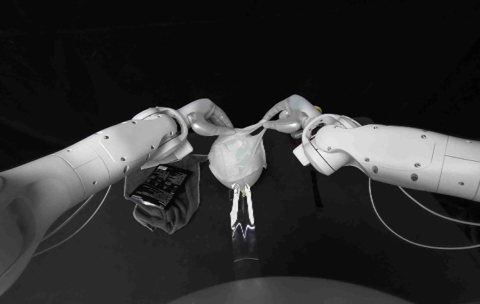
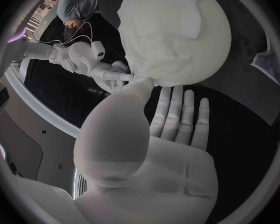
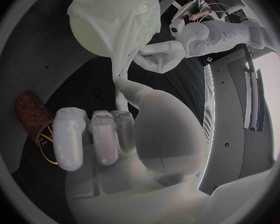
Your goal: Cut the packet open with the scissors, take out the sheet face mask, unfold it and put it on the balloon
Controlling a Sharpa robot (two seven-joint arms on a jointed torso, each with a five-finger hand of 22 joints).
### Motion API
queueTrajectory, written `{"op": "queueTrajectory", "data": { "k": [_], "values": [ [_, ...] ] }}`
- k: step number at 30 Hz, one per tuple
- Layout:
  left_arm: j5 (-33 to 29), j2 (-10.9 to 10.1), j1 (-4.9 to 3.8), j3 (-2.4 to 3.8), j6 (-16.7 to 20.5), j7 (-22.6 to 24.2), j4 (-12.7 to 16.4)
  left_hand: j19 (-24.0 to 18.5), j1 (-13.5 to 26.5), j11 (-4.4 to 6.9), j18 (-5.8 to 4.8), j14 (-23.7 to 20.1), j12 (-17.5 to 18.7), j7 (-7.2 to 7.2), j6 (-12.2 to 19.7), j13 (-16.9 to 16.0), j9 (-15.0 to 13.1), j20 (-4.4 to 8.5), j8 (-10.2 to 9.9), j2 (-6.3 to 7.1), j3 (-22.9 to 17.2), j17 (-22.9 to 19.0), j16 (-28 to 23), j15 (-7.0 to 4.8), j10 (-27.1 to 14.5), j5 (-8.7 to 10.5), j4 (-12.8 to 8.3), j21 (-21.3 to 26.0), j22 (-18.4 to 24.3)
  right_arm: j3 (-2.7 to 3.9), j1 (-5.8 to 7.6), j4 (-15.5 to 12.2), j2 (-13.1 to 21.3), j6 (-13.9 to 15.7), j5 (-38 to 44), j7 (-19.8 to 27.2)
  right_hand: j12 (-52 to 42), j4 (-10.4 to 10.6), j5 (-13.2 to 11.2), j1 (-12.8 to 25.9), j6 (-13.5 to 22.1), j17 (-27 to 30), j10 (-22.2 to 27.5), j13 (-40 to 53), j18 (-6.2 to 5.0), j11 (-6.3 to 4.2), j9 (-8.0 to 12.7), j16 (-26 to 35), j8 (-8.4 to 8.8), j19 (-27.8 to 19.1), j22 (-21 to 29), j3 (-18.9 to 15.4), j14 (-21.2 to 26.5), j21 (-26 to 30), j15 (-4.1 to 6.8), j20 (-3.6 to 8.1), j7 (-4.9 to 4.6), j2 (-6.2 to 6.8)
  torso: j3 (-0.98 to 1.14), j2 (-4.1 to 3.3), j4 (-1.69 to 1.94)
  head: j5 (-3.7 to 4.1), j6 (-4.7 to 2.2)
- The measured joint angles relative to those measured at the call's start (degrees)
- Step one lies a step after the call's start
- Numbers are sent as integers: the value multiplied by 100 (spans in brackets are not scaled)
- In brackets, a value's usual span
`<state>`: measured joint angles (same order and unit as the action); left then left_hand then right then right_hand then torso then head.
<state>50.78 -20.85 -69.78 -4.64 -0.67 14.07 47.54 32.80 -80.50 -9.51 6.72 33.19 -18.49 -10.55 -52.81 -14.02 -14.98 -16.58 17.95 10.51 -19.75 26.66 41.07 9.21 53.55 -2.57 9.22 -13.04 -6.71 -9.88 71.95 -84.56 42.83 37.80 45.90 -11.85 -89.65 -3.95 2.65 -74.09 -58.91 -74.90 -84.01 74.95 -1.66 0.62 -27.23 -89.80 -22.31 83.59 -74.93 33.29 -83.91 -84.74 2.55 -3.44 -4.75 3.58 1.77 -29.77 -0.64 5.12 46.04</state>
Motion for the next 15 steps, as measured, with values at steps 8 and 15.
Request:
{"op": "queueTrajectory", "data": {
  "k": [8, 15],
  "values": [
    [200, 23, 0, 0, 74, -28, 1, 32, -123, 0, 83, 23, -77, 39, -45, -22, 9, -9, 0, 4, -30, 0, 33, -23, 0, 0, -42, 0, 0, 0, -1, 0, -1, 2, 0, 0, -15, -1, 0, 0, 1, -1, 0, -1, 0, 0, -1, 0, 16, 10, -2, 1, 0, 1, 0, 25, 0, 0, 1, 0, -3, -3, 9],
    [352, 27, -2, 0, 188, -36, 39, 388, -606, 203, 173, 372, -351, 169, -466, -104, -31, -7, 214, -250, -419, -6, 221, -207, 289, 0, -345, -162, -66, 0, -2, -2, -2, 3, 0, 0, -15, -17, 0, 0, 2, -5, 0, -5, 0, 0, 5, 4, 15, 9, -1, 16, 0, 11, 0, 25, 1, 0, 1, -1, -4, -3, 15]
  ]
}}
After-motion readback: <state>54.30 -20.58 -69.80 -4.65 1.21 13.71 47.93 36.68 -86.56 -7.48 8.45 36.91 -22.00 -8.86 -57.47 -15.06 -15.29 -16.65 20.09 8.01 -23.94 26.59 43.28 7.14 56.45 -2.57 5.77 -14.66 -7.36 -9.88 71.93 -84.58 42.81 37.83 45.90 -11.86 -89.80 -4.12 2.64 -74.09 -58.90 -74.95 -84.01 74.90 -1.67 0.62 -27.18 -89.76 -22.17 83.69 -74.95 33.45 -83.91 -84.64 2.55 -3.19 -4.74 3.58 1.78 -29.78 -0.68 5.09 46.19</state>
